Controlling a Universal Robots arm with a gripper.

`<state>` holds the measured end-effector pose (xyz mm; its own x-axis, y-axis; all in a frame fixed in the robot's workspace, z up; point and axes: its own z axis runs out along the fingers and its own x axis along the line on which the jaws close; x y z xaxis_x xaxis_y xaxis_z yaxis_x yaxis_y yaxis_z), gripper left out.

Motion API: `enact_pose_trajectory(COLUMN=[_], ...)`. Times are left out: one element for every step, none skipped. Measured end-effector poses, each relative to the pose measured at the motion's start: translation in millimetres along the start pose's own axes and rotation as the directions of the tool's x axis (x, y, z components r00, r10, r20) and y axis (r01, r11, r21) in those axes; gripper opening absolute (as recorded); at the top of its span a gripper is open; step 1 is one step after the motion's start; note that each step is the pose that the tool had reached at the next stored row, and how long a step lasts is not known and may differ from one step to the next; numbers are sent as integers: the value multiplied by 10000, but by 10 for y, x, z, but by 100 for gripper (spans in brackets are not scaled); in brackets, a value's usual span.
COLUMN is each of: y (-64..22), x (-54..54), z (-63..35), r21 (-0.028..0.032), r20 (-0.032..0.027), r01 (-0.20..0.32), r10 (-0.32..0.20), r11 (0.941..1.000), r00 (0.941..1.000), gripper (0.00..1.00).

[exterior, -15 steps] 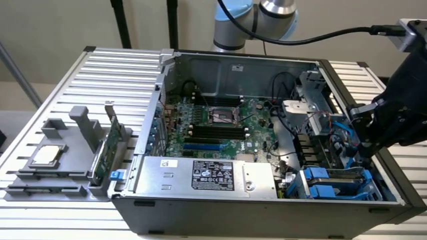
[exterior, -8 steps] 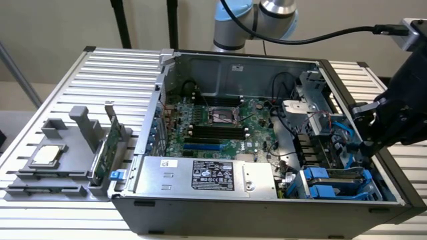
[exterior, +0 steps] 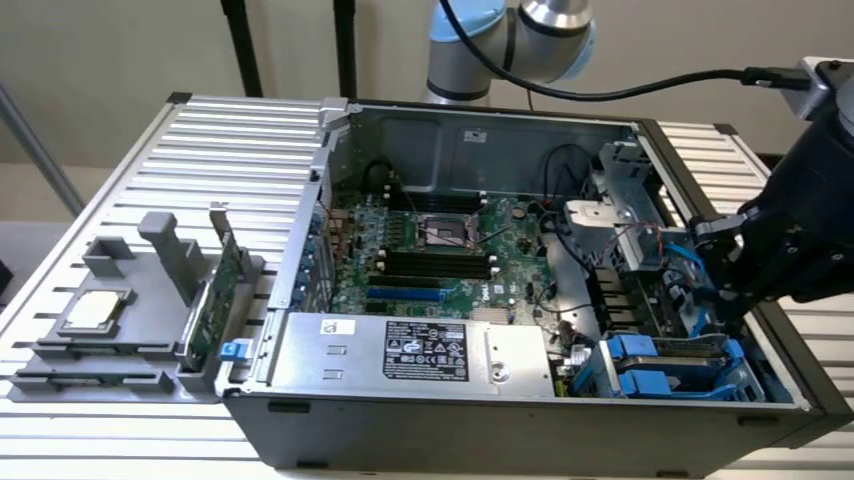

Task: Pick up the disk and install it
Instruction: 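Insert the disk into the insertion slot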

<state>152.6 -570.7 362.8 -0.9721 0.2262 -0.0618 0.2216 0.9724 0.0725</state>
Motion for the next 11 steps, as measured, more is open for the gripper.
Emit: enact_pose_trajectory(y=[7, 16, 30, 46, 63, 79, 91, 99, 104, 104, 101], x=[6, 14, 22, 30, 38, 47, 53, 57, 62, 67, 77], z=[7, 10, 11, 12, 12, 13, 14, 16, 17, 17, 17], r21=[2, 2, 1, 1, 1, 3, 6, 9, 19, 30, 35], r20=[4, 4, 5, 5, 5, 5, 6, 6, 9, 11, 12], r01=[-44, -53, -55, -55, -55, -55, -55, -54, -53, -53, -54], r10=[44, 53, 55, 55, 55, 55, 55, 54, 53, 53, 54], r11=[10000, 10000, 10000, 10000, 10000, 10000, 10000, 10000, 10000, 10000, 10000], r00=[10000, 10000, 10000, 10000, 10000, 10000, 10000, 10000, 10000, 10000, 10000], gripper=[11, 11, 11, 11, 11, 12, 17, 24, 30, 30, 36])
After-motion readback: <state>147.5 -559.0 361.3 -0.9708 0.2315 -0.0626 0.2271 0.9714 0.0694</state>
